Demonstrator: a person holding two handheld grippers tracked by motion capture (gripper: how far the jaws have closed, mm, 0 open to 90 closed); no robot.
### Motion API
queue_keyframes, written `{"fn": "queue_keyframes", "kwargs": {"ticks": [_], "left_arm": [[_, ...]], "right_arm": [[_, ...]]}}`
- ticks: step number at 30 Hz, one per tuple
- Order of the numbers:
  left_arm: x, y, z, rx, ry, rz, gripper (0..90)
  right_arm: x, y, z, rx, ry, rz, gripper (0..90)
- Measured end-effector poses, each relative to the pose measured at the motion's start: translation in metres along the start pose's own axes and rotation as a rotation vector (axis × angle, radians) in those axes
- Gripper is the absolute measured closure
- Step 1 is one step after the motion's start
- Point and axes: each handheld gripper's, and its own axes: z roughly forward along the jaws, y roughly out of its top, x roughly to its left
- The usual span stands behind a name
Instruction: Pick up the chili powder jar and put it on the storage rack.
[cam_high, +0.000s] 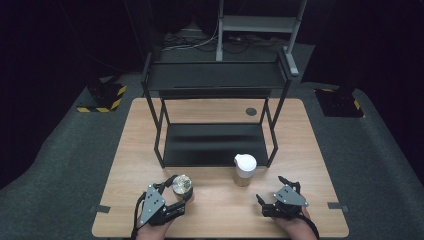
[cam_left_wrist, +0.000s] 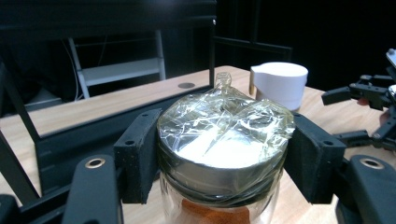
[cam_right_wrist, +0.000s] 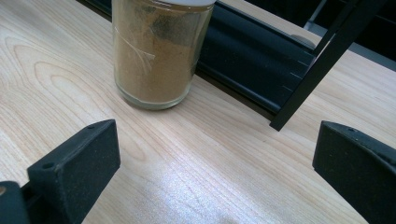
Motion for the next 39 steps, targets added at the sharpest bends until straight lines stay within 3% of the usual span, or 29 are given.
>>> {"fn": "queue_keyframes", "kwargs": {"ticks": [8, 21, 34, 39], "left_arm": [[0.006, 0.018, 0.000, -0.030, 0.018, 0.015, 34.3], [0.022, 0.046, 0.004, -0.079, 0.019, -0.006, 34.3], [0.034, 0.064, 0.012, -0.106, 0.030, -0.028, 34.3], [0.037, 0.070, 0.016, -0.108, 0.036, -0.016, 34.3]], "right_arm": [[0.000, 0.000, 0.000, 0.000, 0.001, 0.005, 0.0], [-0.001, 0.000, 0.000, 0.003, 0.002, 0.005, 0.0], [-0.002, 0.000, 0.000, -0.001, 0.002, 0.013, 0.0], [-0.002, -0.001, 0.000, -0.003, 0.004, 0.018, 0.0]]}}
